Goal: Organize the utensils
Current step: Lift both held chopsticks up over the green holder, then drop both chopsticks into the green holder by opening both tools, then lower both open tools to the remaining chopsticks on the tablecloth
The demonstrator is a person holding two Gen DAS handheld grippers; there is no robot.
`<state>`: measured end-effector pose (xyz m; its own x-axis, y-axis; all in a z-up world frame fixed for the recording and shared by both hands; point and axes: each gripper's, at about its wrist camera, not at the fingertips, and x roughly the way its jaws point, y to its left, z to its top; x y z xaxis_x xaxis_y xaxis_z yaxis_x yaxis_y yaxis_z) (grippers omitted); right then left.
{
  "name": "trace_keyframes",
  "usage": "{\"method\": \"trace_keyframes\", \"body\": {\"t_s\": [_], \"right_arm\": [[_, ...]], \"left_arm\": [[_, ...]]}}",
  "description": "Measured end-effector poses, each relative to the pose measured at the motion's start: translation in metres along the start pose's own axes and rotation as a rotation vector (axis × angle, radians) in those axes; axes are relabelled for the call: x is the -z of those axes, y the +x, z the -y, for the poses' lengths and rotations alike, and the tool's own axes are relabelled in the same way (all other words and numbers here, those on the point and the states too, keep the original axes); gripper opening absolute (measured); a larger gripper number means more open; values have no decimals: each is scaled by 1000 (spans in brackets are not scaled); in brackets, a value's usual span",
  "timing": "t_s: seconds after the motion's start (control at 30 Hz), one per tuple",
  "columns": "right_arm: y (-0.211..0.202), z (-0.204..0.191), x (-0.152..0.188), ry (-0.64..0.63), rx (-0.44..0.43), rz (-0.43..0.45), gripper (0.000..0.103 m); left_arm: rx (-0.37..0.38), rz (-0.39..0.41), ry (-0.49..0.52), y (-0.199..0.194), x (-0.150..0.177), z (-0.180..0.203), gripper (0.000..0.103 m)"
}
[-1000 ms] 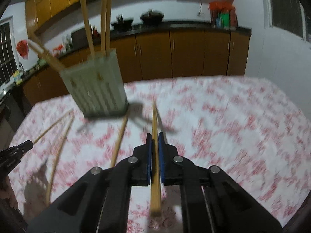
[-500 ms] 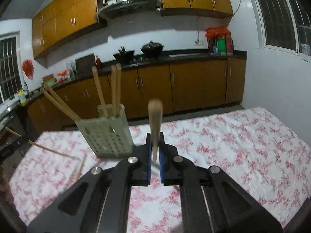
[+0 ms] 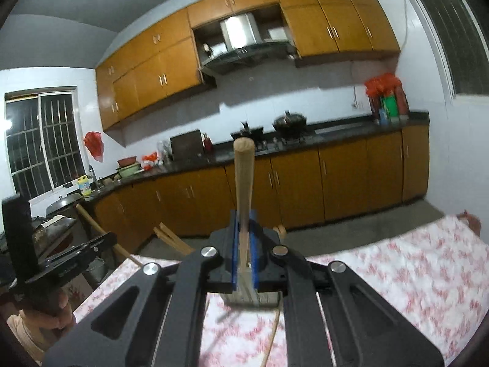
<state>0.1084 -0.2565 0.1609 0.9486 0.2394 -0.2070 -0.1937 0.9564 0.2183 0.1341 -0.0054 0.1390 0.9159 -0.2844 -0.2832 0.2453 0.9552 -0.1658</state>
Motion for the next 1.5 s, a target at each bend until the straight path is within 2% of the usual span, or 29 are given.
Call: {"method": "trace_keyframes", "body": {"t_s": [0.17,0.3,0.47,0.67,0.7,0.73,0.77,0.83,1.0,1.13,1.23,1.3,1.4,1.5], "right_arm": [[25,-9,-13,-26,10,-7,8],[56,-11,-12,-40,34,-63,8],[91,-11,1,-47,59,-142,8],[112,-11,15,-49,65,-202,10],[110,-11,16,-48,65,-197,11],[108,-11,16,-48,65,-192,11],[105,-11,15,-45,68,-184,15],[95,-10,12,-38,71,-161,23],[62,-1,1,-34,104,-78,44],[34,19,10,-20,200,-49,52],[31,42,30,-2,255,-103,54],[35,61,56,27,291,-180,54],[46,78,97,64,318,-297,54],[59,78,140,83,293,-420,54]], "left_arm": [[-20,117,-17,12,-30,13,7],[-40,147,-7,29,-33,19,7],[-45,117,-10,61,-19,19,7],[-19,8,-42,85,2,13,8],[-14,5,-45,84,2,12,10],[-14,7,-46,81,2,11,21],[-19,13,-46,79,1,10,39],[-24,42,-51,71,-3,9,49],[-19,88,-36,43,-12,7,59],[-81,122,20,15,-9,4,73],[-166,117,54,-4,8,-8,81],[-208,90,73,-9,22,-15,84],[-275,-23,97,-3,58,-31,84],[-301,-149,95,11,88,-42,84]]}}
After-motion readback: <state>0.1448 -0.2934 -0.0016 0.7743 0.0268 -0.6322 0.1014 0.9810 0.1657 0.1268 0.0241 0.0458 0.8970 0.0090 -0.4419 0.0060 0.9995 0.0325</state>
